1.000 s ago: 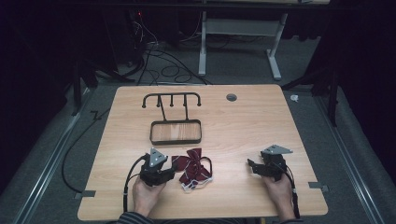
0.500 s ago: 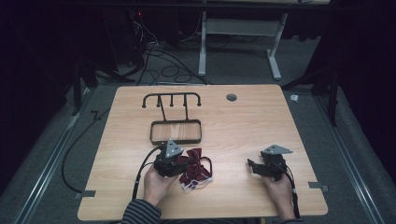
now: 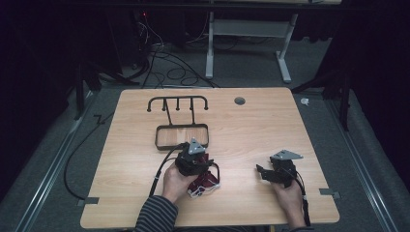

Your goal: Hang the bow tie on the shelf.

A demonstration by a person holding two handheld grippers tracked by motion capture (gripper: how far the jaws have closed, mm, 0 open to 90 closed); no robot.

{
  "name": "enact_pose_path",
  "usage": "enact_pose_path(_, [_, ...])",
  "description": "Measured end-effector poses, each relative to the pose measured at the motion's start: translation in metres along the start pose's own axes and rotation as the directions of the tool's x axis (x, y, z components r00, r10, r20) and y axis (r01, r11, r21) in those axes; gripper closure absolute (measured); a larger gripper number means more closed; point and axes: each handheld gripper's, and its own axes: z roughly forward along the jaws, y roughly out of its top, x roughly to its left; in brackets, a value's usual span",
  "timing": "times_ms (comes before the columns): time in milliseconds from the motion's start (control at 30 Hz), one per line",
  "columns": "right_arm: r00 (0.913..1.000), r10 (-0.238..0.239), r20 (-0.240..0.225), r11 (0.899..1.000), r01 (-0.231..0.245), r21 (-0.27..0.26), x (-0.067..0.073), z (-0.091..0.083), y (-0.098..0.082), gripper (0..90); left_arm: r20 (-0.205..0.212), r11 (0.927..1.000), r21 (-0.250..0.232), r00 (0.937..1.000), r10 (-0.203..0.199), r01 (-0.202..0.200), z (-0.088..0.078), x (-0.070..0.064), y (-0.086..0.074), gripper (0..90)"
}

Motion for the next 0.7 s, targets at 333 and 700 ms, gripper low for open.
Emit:
enact_pose_path(333, [1.0, 0.005, -0.002, 1.0, -0.005, -0.001, 0.0, 0.0, 0.0, 33.5, 0.019, 0.998, 0.063, 0.9998, -0.004, 0.003, 0.024, 0.005, -0.004, 65.7])
enact_pose_path(700, [1.0, 0.002, -0.001, 1.0, -0.002, -0.001, 0.0, 0.0, 0.0, 33.4, 0.037, 0.995, 0.097, 0.9992, 0.016, -0.02, 0.036, 0.004, -0.007, 75.9])
